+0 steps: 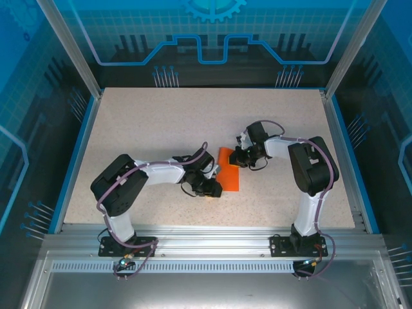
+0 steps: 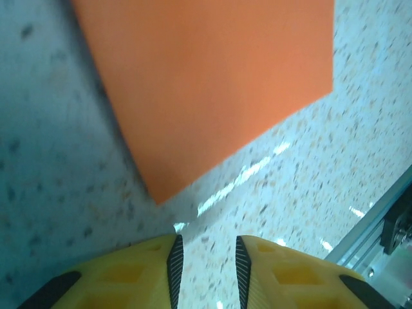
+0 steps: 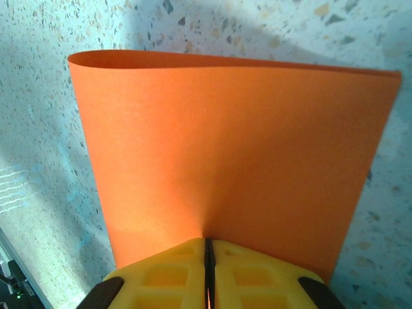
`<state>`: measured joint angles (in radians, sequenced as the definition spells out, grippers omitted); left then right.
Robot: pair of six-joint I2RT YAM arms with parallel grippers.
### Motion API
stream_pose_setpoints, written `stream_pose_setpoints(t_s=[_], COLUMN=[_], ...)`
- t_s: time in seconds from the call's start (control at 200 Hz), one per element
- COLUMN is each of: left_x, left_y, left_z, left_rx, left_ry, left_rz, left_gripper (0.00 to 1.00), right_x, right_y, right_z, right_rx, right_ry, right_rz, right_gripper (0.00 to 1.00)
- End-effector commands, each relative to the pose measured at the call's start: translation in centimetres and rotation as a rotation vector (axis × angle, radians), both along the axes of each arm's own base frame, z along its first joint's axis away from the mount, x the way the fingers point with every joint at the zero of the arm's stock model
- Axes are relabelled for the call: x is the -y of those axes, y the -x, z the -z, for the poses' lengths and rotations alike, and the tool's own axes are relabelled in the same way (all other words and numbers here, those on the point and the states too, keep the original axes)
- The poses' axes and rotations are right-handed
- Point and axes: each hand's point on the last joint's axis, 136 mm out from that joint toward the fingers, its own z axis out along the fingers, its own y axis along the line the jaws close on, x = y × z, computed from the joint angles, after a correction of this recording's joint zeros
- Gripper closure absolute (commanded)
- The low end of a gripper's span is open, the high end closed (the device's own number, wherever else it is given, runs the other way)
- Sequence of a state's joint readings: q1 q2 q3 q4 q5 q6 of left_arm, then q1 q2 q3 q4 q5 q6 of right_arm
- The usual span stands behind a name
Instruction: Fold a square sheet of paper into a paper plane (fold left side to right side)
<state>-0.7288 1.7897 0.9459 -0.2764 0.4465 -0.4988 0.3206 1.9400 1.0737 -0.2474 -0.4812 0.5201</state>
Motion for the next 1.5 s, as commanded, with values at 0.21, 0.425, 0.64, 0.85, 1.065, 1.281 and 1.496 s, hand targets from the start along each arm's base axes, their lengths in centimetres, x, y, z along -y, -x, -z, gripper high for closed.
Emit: stream_pose_setpoints(t_s=[0.21,0.425,0.64,0.85,1.065,1.281,1.496], left_x=[2.6,3.6,3.1,1.8,1.7,2.4,2.6], left_y=[-5.0,-7.0,-6.9,-6.2,-5.8,-5.9,-5.9], left_z=[-5.5,-1.3,0.5,2.5,3.6,3.5,3.4], left_rx=[0.07,0.029,0.006,-0.023,-0.045,-0.039,-0.036], left_ry=[0.073,0.011,-0.019,-0.081,-0.091,-0.086,-0.097], left_rz=[0.04,0.026,-0.002,-0.02,-0.048,-0.045,-0.035], left_gripper=[0.64,0.65,0.66,0.66,0.66,0.66,0.66], right_x=[2.1,2.0,1.8,1.0,2.8,4.5,2.4], right_y=[1.3,1.2,0.9,-0.1,-2.3,2.2,9.2], right_z=[3.2,3.0,2.4,0.3,-6.7,-8.3,-4.9], right_rx=[-0.061,-0.056,-0.039,0.013,0.172,0.147,0.026], right_ry=[0.137,0.127,0.116,0.046,0.007,0.027,-0.038], right_rz=[0.011,0.013,0.01,0.01,0.042,0.03,0.006], right_gripper=[0.9,0.9,0.9,0.88,0.7,0.72,0.9])
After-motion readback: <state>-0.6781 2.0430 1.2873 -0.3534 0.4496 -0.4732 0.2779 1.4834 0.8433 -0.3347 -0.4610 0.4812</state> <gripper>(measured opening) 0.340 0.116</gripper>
